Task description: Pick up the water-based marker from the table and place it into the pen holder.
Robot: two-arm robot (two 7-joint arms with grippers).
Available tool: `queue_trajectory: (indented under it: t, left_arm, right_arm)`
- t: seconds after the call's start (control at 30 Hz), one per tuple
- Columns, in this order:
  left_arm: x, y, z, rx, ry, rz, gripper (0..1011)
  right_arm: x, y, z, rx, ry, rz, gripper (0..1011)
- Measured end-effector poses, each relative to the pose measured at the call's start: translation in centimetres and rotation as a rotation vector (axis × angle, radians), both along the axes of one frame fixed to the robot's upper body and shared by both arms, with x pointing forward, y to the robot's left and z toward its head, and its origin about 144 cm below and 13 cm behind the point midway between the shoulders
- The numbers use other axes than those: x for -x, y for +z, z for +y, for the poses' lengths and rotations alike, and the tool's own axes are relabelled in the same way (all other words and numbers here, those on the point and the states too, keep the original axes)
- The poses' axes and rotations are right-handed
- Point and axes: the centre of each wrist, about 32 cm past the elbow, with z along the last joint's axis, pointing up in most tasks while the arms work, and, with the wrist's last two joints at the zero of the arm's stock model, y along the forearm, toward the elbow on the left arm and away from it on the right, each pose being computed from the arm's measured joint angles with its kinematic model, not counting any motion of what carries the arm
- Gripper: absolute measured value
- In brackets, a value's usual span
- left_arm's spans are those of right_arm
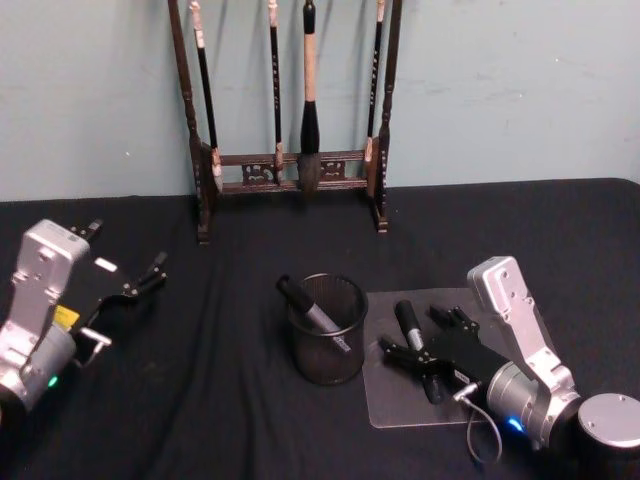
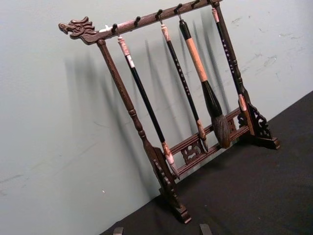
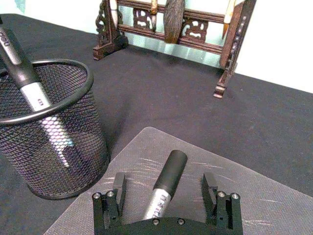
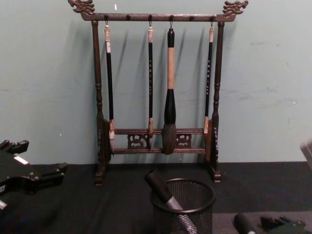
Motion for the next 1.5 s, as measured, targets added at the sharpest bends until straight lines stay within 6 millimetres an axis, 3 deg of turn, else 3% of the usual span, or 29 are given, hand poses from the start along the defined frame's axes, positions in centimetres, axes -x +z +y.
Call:
queue_trajectory:
  t: [0.2, 0.4, 0.53, 0.63, 0.77, 0.87, 1.07, 1.5]
  left_arm:
    - [0.00, 0.00, 0.00, 0.000, 0.000, 0.000, 1009]
    - [0.00, 0.00, 0.00, 0.000, 0.000, 0.000, 1009]
    - [0.00, 0.00, 0.00, 0.000, 0.000, 0.000, 1009]
    - [0.00, 0.00, 0.00, 0.000, 0.000, 0.000, 1009]
    - [0.00, 0.00, 0.00, 0.000, 0.000, 0.000, 1009]
    - [0.00, 0.00, 0.00, 0.000, 0.000, 0.000, 1009]
    - [0.00, 0.00, 0.00, 0.000, 0.000, 0.000, 1009]
    - [0.00, 0.00, 0.00, 0.000, 0.000, 0.000, 1009]
  right_arm:
    - [0.01, 0.01, 0.01, 0.000, -0.001, 0.002, 1002]
    - [0.01, 0.02, 0.00, 0.000, -0.002, 0.002, 887]
    - [0.01, 0.03, -0.01, 0.000, -0.003, 0.002, 787]
    - [0.00, 0.05, -0.01, 0.000, -0.004, 0.002, 651]
    - [0.00, 0.05, -0.01, 0.000, -0.004, 0.002, 572]
    - [0.00, 0.05, -0.01, 0.000, -0.004, 0.002, 427]
    - [0.00, 0.06, -0.01, 0.000, -0.004, 0.003, 254]
    - [0.00, 0.05, -0.01, -0.001, -0.004, 0.003, 241]
